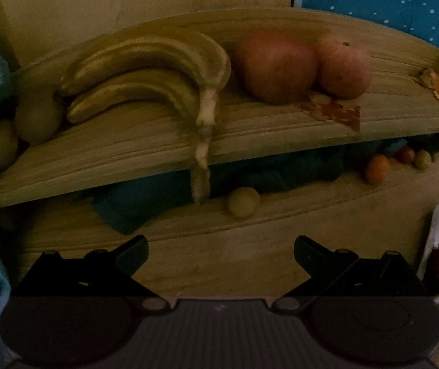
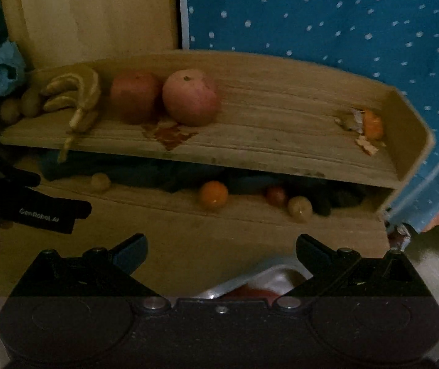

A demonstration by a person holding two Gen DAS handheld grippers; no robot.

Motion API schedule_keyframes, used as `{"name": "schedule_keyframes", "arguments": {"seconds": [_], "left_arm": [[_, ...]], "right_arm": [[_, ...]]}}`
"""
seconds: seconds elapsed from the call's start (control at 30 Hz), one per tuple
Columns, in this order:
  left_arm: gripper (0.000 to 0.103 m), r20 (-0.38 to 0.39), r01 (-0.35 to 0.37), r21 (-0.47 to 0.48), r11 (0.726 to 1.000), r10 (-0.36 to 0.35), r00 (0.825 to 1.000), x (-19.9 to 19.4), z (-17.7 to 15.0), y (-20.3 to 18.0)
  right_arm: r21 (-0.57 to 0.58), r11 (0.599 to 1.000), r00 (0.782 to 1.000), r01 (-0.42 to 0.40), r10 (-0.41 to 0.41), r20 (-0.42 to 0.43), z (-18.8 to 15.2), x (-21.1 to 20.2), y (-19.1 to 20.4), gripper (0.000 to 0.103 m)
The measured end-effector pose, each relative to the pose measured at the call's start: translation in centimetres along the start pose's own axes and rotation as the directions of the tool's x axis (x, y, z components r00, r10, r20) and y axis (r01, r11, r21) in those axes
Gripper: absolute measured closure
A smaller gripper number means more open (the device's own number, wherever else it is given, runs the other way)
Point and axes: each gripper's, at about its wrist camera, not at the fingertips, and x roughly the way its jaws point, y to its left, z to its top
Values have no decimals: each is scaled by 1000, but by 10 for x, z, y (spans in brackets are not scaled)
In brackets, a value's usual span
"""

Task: Organize fruits
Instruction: 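Move both open tools back toward the fruit under the shelf, then grasp a tangerine with the right tool while the left tool grasps a small brown round fruit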

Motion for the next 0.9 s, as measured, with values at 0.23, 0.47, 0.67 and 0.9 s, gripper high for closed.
{"name": "schedule_keyframes", "arguments": {"seconds": [0.23,0.47,0.67,0.9], "left_arm": [[0,5,-39,-5,999,39,999,16,2,-16],[0,29,-68,24,997,67,997,25,3,-36],[8,49,-54,41,998,52,997,30,6,-47],[23,52,-19,35,999,17,998,32,7,-55]], "right_arm": [[-26,999,999,-37,36,-40,27,35,-20,1],[-12,997,995,-80,79,-66,37,59,-25,3],[12,996,993,-91,92,-81,42,76,-27,15],[29,995,991,-96,98,-90,45,89,-25,23]]}}
